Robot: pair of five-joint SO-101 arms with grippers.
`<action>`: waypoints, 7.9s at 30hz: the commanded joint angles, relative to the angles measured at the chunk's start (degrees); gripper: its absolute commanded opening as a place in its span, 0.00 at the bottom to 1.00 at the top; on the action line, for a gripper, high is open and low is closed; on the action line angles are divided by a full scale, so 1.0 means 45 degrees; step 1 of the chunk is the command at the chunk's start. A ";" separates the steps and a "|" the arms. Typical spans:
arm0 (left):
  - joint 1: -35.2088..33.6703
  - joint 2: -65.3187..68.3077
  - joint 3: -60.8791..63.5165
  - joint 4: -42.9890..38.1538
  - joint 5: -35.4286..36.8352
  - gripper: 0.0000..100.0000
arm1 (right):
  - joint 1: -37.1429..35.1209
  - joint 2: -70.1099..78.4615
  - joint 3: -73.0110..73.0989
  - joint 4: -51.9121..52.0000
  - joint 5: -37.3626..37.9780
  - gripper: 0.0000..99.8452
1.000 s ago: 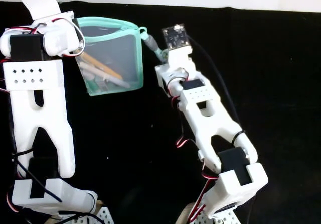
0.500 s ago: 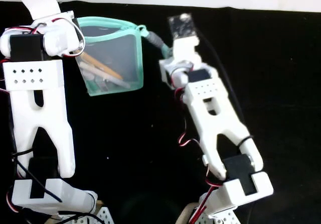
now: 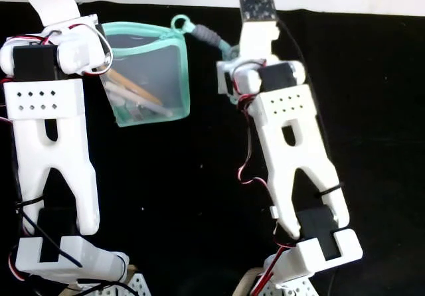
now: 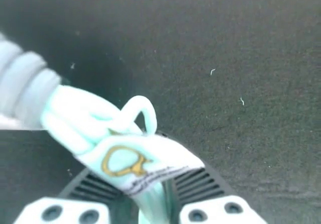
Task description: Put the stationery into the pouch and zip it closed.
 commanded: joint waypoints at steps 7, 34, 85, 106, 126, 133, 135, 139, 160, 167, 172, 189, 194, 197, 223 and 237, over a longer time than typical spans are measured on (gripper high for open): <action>0.0615 0.0400 0.0381 0.0821 -0.0098 0.01 | -0.0342 -0.0752 -0.4073 0.2823 -0.0078 0.01; 0.1827 0.0322 0.0303 -0.0391 -0.0567 0.01 | -0.1534 -0.0733 -0.9680 0.3350 0.3770 0.01; 0.2315 0.0244 -1.0110 0.4103 -0.4571 0.20 | -0.1553 -0.0713 -1.3529 0.2042 0.3692 0.01; 0.3585 -0.8000 0.0967 0.4063 0.0703 0.21 | -0.2295 0.0459 -1.3587 0.1670 0.3692 0.01; 0.4835 -0.8156 0.6183 -0.1661 0.6916 0.27 | -0.2510 0.0479 -1.3587 0.1670 0.3770 0.01; 0.3995 -0.8176 0.7687 -0.3399 0.6838 0.27 | -0.2510 0.0479 -1.3587 0.1709 0.3770 0.01; 0.3761 -0.8137 0.7961 -0.3829 0.6838 0.27 | -0.2510 0.0479 -1.3587 0.1748 0.3770 0.01; 0.3624 -0.8176 0.8684 -0.4591 0.6799 0.27 | -0.2510 0.0479 -1.3587 0.1768 0.3770 0.01; 0.1827 -0.8215 0.9446 -0.4630 0.1602 0.01 | -0.1788 0.0459 -1.4447 0.2002 0.3790 0.01; 0.0752 -0.8215 0.9465 -0.4239 0.1602 0.01 | -0.1104 0.0459 -1.4447 0.1963 0.3790 0.01; 0.0303 -0.8215 0.9465 -0.3263 0.0215 0.01 | -0.0205 0.0459 -1.4427 0.1846 0.3770 0.01; 0.0889 -0.8234 1.0462 -0.0664 -0.6623 0.01 | 0.1944 0.0811 -1.3861 -0.1338 0.3751 0.01; 0.0830 -0.8449 1.0930 -0.0606 -0.7346 0.01 | 0.2628 0.1592 -1.3197 -0.2295 0.3770 0.01; 0.0733 -0.9368 1.1243 -0.0606 -0.7600 0.01 | 0.2901 0.2002 -1.3118 -0.2276 0.3731 0.01; -0.0850 -1.1927 1.0051 0.2950 -0.9495 0.01 | 0.7414 0.4484 -1.3177 -0.2354 0.3712 0.01; -0.0928 -1.1927 1.0032 0.2872 -0.9026 0.01 | 0.7375 0.5871 -1.3197 -0.0342 0.3770 0.01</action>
